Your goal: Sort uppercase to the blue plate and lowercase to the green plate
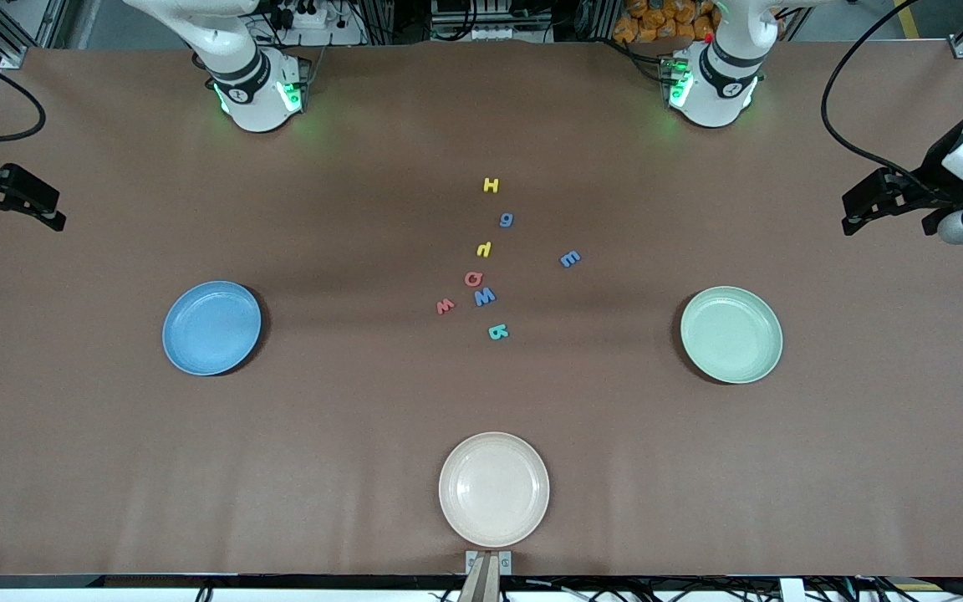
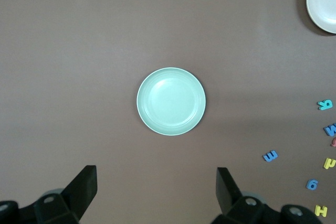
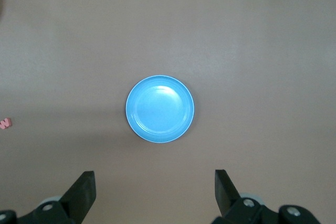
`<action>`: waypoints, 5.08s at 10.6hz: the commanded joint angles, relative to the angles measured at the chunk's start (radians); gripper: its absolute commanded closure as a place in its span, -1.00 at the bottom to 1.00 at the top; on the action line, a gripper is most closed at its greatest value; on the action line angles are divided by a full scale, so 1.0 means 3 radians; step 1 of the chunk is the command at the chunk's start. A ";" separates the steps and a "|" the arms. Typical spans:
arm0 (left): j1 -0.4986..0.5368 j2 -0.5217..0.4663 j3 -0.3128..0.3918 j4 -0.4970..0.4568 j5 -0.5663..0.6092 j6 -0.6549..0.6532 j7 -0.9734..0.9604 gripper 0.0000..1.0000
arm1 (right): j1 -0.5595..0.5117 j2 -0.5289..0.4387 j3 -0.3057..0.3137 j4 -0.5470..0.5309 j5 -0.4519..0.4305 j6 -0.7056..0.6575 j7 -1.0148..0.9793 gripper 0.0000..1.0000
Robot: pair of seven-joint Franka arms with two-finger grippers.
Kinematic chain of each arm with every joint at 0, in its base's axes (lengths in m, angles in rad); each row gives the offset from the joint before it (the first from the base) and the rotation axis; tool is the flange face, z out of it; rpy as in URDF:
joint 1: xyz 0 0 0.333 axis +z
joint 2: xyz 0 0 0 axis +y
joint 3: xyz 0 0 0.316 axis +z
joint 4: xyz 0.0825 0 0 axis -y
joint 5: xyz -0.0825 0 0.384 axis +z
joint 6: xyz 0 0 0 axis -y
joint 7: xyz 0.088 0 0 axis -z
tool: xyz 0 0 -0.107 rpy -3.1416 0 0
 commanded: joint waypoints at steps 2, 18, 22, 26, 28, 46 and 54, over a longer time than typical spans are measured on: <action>-0.0004 -0.0030 0.0028 0.0026 -0.0033 -0.0078 0.0024 -1.00 | -0.0052 -0.0103 0.0025 -0.0107 0.0050 0.0036 -0.0052 -1.00; -0.0447 0.0879 -0.1777 -0.1216 0.0284 0.1787 -0.1790 -1.00 | 0.0929 -0.0277 0.0071 -0.1226 0.0040 0.1042 0.1266 -1.00; -0.0898 0.1471 -0.1767 -0.1110 0.0886 0.2089 -0.2403 -0.89 | 0.1298 -0.0277 0.0076 -0.2002 0.0040 0.1879 0.1661 -1.00; -0.1424 0.1942 -0.1446 -0.0736 0.0923 0.2090 -0.2593 -0.80 | 0.1650 -0.0236 0.0082 -0.2336 0.0035 0.2204 0.2009 -1.00; -0.1624 0.2096 -0.1292 -0.0619 0.0984 0.2095 -0.2598 -0.70 | 0.1671 -0.0256 0.0082 -0.2392 0.0035 0.2209 0.2009 -1.00; -0.1742 0.2439 -0.1276 -0.0792 0.1491 0.2642 -0.3176 -0.25 | 0.2095 -0.0062 0.0071 -0.2924 0.0009 0.3068 0.1523 -0.97; -0.1447 0.2139 -0.1276 -0.0874 0.1486 0.2576 -0.3366 1.00 | 0.2111 -0.0052 0.0082 -0.2929 0.0014 0.3068 0.1544 -0.82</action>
